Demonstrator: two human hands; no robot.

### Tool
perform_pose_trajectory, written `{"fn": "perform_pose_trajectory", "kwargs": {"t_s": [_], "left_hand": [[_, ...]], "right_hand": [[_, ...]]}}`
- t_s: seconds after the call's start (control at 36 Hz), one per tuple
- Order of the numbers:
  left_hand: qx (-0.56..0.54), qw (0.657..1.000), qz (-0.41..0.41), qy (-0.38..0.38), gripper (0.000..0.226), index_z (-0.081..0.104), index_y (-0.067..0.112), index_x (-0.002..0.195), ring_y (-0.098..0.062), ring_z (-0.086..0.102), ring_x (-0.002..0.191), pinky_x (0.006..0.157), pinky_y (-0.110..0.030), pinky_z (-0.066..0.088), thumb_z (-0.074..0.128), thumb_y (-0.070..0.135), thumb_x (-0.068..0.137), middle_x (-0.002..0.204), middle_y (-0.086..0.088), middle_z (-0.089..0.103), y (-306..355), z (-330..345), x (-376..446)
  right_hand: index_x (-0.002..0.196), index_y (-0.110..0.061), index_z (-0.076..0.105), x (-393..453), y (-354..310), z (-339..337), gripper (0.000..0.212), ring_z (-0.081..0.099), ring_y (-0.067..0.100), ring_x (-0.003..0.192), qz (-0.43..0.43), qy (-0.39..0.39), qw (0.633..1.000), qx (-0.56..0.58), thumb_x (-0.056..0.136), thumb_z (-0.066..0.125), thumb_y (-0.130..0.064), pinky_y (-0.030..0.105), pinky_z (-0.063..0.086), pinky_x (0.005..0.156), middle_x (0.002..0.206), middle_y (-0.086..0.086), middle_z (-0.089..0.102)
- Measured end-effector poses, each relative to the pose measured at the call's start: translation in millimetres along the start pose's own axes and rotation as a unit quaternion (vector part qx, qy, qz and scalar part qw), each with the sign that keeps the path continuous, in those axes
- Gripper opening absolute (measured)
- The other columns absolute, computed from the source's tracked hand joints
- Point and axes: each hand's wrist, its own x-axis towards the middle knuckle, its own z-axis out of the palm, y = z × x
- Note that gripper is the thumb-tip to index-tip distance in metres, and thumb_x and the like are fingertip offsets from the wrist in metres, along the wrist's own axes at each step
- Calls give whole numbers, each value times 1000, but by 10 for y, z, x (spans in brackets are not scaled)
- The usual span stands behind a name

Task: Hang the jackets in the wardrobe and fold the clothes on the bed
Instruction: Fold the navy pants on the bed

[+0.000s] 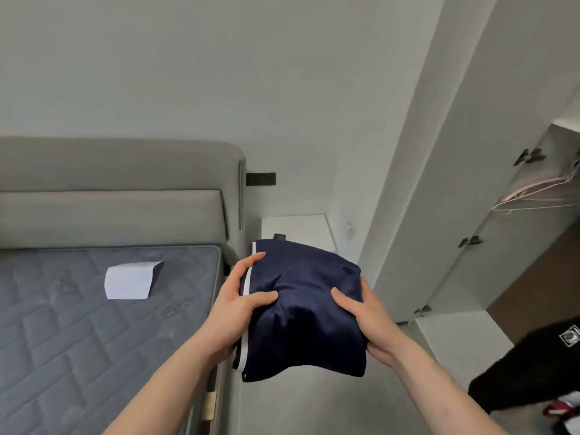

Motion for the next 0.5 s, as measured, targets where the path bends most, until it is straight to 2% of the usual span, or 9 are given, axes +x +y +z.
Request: {"fn": "perform_pose_trajectory", "kwargs": {"t_s": [0.19,0.31,0.44,0.5], "left_hand": [[12,995,26,-91,69,61,53,126,-13,67,116,101,-38,54,77,19,68,132,16,64,474,911,639],[30,987,52,-150,68,61,53,126,-9,67,115,93,-30,55,76,19,69,132,17,63,695,1442,1058],[63,968,90,-225,66,61,54,123,-2,67,111,81,-16,56,74,20,69,123,26,66,986,2083,1665],[72,959,98,-256,65,61,54,123,-5,68,110,81,-18,57,73,18,70,121,25,67,1109,2333,1921]], "right_hand": [[137,-35,53,126,-534,-824,63,68,16,118,-27,40,998,40,81,79,-43,27,57,90,129,-9,70],[136,-34,56,152,-811,-1254,51,70,16,114,-70,113,989,66,88,76,-35,24,60,81,127,-8,71],[130,-28,60,251,-1191,-1759,40,72,16,110,-135,214,965,73,93,74,-23,32,59,90,123,-6,73],[128,-26,60,306,-1378,-1942,37,73,16,105,-155,243,954,81,94,72,-19,27,61,80,116,-6,75]]}}
